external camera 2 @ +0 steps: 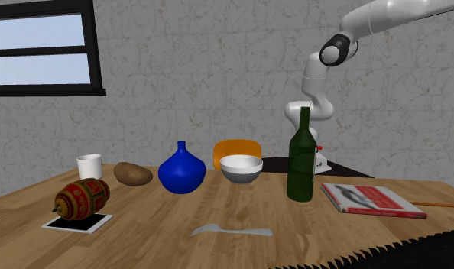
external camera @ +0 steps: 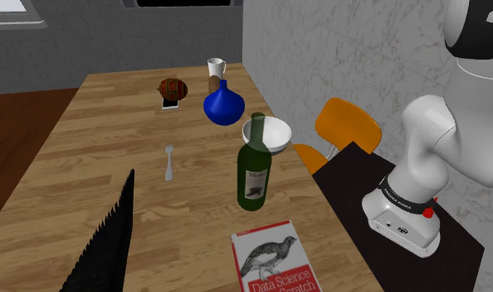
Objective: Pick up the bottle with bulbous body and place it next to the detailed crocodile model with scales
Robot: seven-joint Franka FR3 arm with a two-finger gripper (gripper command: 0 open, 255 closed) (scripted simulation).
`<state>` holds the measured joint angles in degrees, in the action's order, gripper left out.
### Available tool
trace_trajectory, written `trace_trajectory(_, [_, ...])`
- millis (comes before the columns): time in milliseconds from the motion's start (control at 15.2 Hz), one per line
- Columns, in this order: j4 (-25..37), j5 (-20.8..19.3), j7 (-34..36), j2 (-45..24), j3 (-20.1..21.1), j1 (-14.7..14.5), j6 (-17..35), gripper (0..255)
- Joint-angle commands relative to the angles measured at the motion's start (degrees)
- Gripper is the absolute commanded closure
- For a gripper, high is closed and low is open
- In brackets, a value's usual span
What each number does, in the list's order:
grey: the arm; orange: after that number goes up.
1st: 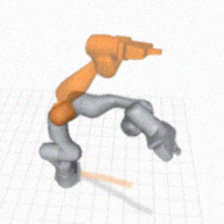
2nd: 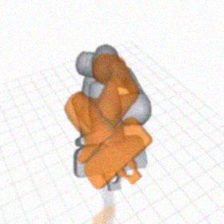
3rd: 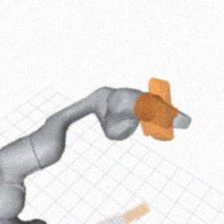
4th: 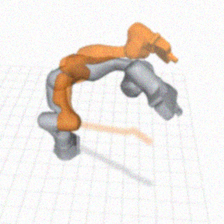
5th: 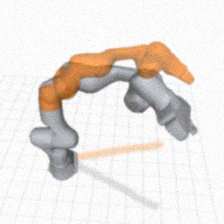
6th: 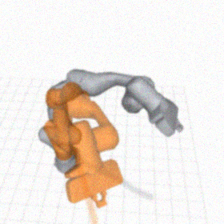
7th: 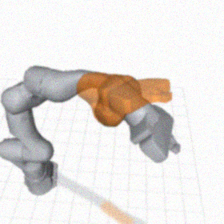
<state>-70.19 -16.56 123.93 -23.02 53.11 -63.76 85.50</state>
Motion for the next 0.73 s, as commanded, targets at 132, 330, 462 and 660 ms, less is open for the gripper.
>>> trace_trajectory(132, [-5.2,1.0,-0.1,1.4,0.3,2.0,4.0,255])
trace_trajectory(330, [-8.5,1.5,-0.2,2.0,0.4,3.1,6.7,255])
trace_trajectory(462, [-10.5,1.8,-0.3,2.4,0.5,3.7,8.4,255])
trace_trajectory(660, [-13.3,2.0,-0.3,2.7,0.5,4.5,10.9,255])
